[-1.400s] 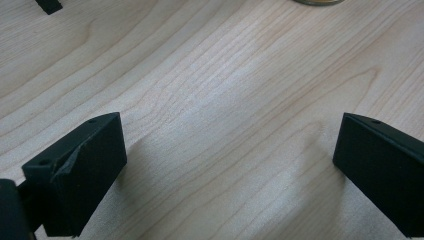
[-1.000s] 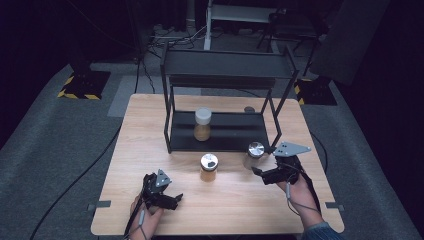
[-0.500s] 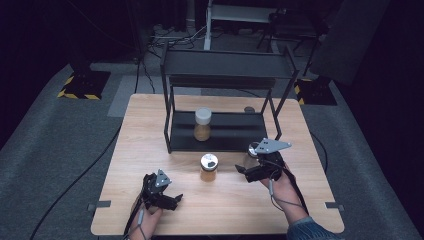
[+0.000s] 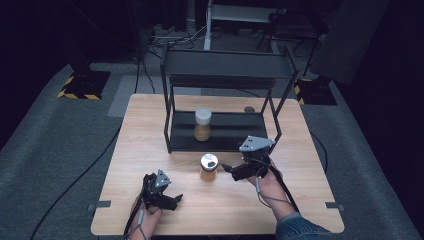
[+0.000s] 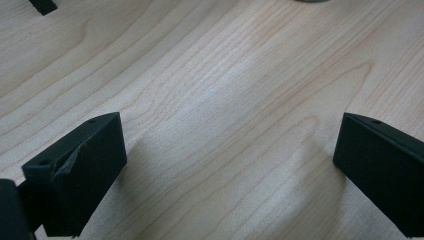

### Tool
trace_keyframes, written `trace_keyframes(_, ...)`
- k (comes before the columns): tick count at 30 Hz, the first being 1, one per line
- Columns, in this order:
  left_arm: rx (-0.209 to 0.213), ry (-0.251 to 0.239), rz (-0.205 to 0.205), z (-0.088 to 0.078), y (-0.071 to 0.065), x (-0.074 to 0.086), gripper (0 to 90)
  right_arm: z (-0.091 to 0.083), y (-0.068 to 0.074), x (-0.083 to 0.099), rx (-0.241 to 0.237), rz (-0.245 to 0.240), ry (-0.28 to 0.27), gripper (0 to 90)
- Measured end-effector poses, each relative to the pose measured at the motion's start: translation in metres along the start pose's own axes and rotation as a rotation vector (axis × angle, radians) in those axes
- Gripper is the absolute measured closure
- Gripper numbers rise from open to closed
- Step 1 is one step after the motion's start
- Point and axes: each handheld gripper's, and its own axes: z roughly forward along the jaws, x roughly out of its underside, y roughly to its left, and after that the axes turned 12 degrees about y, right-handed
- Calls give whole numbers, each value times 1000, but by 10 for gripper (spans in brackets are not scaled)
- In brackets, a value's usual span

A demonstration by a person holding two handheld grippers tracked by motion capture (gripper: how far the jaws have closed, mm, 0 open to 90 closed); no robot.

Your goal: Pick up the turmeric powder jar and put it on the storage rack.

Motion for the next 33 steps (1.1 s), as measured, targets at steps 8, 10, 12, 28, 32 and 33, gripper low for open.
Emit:
trace_keyframes(8,0,0,0,0,0,0,1,12,6,-11,-12,-14,-9,28)
trace_keyframes(10,0,0,0,0,0,0,1,15,7,-13,-14,-20,-10,28)
trace_keyframes(12,0,-1,-1,0,0,0,1,18,8,-15,-18,-16,-7,28)
trace_keyframes(28,-1,1,2,0,0,0,1,44,14,-25,-40,-34,35,28)
trace_keyframes(32,-1,1,1,0,0,0,1,53,15,-28,-44,-40,58,29)
trace_keyframes(33,0,1,2,0,0,0,1,55,15,-29,-44,-40,63,31)
